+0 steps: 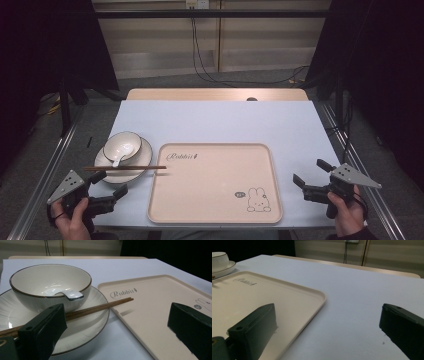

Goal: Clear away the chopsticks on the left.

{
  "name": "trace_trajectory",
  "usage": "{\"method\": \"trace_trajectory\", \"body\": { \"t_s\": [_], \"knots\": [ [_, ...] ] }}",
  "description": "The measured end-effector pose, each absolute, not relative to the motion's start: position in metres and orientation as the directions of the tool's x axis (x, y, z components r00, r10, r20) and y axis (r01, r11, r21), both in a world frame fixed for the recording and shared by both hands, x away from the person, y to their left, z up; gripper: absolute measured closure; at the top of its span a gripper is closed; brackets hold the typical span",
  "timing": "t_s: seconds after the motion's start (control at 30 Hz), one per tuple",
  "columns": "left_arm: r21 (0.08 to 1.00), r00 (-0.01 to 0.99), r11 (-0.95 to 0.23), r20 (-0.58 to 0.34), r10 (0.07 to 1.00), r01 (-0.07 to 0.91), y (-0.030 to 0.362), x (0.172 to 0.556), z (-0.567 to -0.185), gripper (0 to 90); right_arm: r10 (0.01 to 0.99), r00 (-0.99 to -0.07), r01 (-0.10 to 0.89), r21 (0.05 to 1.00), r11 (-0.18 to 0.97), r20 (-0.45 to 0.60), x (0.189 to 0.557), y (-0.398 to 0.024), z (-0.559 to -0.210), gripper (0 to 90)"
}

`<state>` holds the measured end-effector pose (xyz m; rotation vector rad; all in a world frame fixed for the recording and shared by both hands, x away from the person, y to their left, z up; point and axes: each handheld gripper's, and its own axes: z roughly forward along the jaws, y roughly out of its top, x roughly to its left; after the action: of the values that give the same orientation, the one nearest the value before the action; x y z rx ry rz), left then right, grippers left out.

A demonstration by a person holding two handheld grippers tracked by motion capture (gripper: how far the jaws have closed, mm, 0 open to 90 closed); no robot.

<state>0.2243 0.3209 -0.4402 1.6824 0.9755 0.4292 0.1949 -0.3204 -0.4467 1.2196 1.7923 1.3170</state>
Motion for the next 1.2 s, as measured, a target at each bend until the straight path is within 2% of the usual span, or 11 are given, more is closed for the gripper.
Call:
{"method": "trace_trajectory", "body": {
  "t_s": [0.33, 0.53, 0.67, 0.8, 0.9, 1.13, 1.2],
  "knots": [
    [0.918, 0.612, -0.079, -0.193, 0.767, 0.389, 0.321, 0.224, -0.441, 1.8, 0.913, -0.407, 0.328, 0.939, 0.104, 0.041, 0.196, -0.319, -0.448, 0.8],
    [0.912, 0.615, -0.126, -0.156, 0.773, 0.389, 0.318, 0.227, -0.44, 3.2, 0.911, -0.41, 0.331, 0.938, 0.102, 0.046, 0.196, -0.318, -0.448, 1.0],
    [0.904, 0.629, -0.12, -0.185, 0.755, 0.41, 0.319, 0.232, -0.439, 4.9, 0.911, -0.409, 0.333, 0.938, 0.098, 0.05, 0.196, -0.318, -0.449, 1.0],
    [0.881, 0.663, -0.235, -0.111, 0.74, 0.41, 0.319, 0.23, -0.437, 4.8, 0.914, -0.402, 0.334, 0.938, 0.092, 0.053, 0.196, -0.318, -0.448, 1.2],
    [0.871, 0.716, -0.252, -0.148, 0.682, 0.421, 0.322, 0.231, -0.438, 3.0, 0.911, -0.409, 0.33, 0.938, 0.104, 0.043, 0.197, -0.317, -0.449, 1.3],
    [0.866, 0.727, -0.285, -0.122, 0.676, 0.41, 0.33, 0.237, -0.43, 4.9, 0.907, -0.419, 0.327, 0.939, 0.108, 0.041, 0.196, -0.316, -0.448, 1.4],
    [0.856, 0.741, -0.277, -0.167, 0.651, 0.437, 0.335, 0.242, -0.427, 5.1, 0.909, -0.414, 0.324, 0.94, 0.107, 0.04, 0.196, -0.316, -0.448, 1.4]
  ]
}}
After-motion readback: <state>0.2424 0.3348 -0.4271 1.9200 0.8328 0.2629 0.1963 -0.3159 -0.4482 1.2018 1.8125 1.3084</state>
